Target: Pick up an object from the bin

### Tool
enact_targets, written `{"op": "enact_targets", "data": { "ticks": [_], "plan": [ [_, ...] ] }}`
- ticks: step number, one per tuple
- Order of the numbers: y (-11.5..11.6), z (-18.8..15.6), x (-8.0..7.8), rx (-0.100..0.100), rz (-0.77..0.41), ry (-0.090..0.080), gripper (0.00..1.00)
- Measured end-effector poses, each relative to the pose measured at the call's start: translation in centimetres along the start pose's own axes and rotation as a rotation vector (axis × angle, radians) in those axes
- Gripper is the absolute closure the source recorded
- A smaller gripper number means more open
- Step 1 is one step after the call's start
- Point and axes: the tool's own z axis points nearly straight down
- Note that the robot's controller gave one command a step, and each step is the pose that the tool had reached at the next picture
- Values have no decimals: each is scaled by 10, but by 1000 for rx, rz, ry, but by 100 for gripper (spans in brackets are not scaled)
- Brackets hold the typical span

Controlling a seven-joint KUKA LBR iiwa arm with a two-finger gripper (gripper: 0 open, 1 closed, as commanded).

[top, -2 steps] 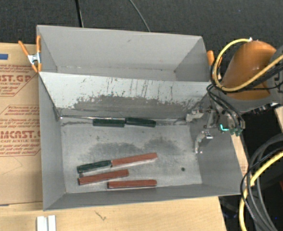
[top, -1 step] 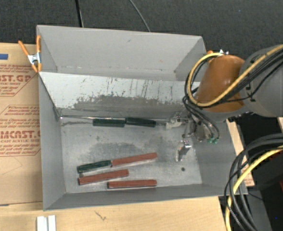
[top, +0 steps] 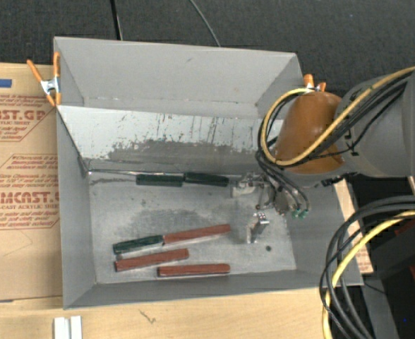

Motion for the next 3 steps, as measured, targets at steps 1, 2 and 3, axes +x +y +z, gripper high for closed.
{"op": "enact_targets", "data": {
  "ticks": [1, 2, 3],
  "plan": [
    [37, 13, 17, 3, -197, -2, 100],
    [37, 13, 17, 4, -197, -2, 100],
    [26, -111, -12, 4, -281, -3, 100]
  ]
}}
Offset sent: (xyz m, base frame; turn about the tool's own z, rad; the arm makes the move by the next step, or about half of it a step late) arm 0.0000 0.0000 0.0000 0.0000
